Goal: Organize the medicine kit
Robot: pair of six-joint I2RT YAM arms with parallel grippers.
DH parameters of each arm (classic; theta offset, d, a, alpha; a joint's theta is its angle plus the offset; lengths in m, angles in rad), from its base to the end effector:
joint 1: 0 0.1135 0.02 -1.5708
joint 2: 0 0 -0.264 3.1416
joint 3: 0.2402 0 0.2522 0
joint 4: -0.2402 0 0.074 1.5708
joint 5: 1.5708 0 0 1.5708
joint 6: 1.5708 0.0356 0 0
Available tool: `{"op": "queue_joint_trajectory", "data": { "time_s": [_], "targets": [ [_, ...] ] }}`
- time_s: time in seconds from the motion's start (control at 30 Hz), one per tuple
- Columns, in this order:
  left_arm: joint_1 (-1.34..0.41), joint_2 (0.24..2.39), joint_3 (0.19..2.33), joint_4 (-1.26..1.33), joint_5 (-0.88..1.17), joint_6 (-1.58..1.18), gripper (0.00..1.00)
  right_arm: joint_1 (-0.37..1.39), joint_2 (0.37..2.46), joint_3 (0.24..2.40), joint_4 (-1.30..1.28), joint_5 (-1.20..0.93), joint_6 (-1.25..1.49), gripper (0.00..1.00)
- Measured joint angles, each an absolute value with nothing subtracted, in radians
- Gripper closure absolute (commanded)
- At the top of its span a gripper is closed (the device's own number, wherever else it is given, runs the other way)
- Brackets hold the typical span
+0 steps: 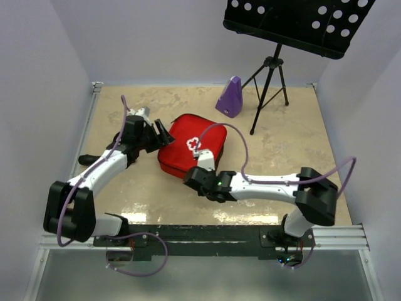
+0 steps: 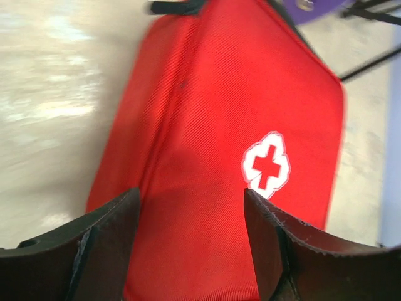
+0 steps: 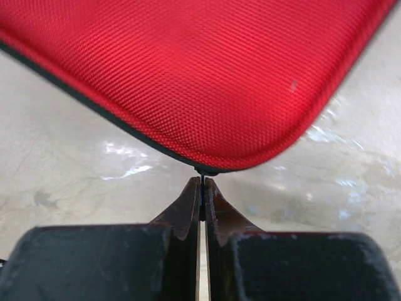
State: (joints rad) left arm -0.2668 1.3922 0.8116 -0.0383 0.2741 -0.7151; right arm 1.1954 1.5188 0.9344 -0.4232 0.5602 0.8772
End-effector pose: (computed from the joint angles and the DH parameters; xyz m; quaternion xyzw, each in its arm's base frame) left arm 0.2859 -0.0881 0.2263 -0.1347 0.8724 -0.3211 0.3430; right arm 0.1273 0.2715 0.2040 -0.0704 0.9237 0.0945 0.3646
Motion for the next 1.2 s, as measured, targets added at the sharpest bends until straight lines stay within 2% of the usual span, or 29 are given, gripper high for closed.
{"op": "queue_joint_trajectory", "data": {
  "time_s": [0.17, 0.3, 0.37, 0.6, 0.8, 1.07, 1.13, 1.2],
  "targets": [
    [-0.223, 1.229, 0.81, -0.252, 0.125, -0.66, 0.26, 1.266, 1.749, 1.193, -0.459, 0.579, 0.757, 1.0],
    [-0.219, 1.097, 0.781, -0.352, 0.09, -0.657, 0.24, 1.311, 1.925, 1.427, -0.459, 0.584, 0.688, 1.0],
    [-0.219, 1.032, 0.739, -0.382, 0.091, -0.661, 0.2, 1.32, 1.96, 1.472, -0.443, 0.579, 0.674, 1.0],
    [-0.219, 0.909, 0.591, -0.46, 0.105, -0.678, 0.19, 1.327, 1.957, 1.462, -0.447, 0.562, 0.661, 1.0],
    [-0.219, 0.908, 0.562, -0.453, 0.122, -0.703, 0.29, 1.325, 1.943, 1.44, -0.432, 0.558, 0.661, 1.0],
    [-0.219, 1.024, 0.557, -0.352, 0.155, -0.74, 0.4, 1.323, 1.938, 1.42, -0.418, 0.567, 0.661, 1.0],
    [-0.224, 1.068, 0.587, -0.344, 0.163, -0.739, 0.44, 1.319, 1.922, 1.394, -0.402, 0.574, 0.663, 1.0],
    [-0.227, 1.105, 0.611, -0.331, 0.162, -0.738, 0.55, 1.318, 1.898, 1.365, -0.39, 0.579, 0.669, 1.0]
  ]
}}
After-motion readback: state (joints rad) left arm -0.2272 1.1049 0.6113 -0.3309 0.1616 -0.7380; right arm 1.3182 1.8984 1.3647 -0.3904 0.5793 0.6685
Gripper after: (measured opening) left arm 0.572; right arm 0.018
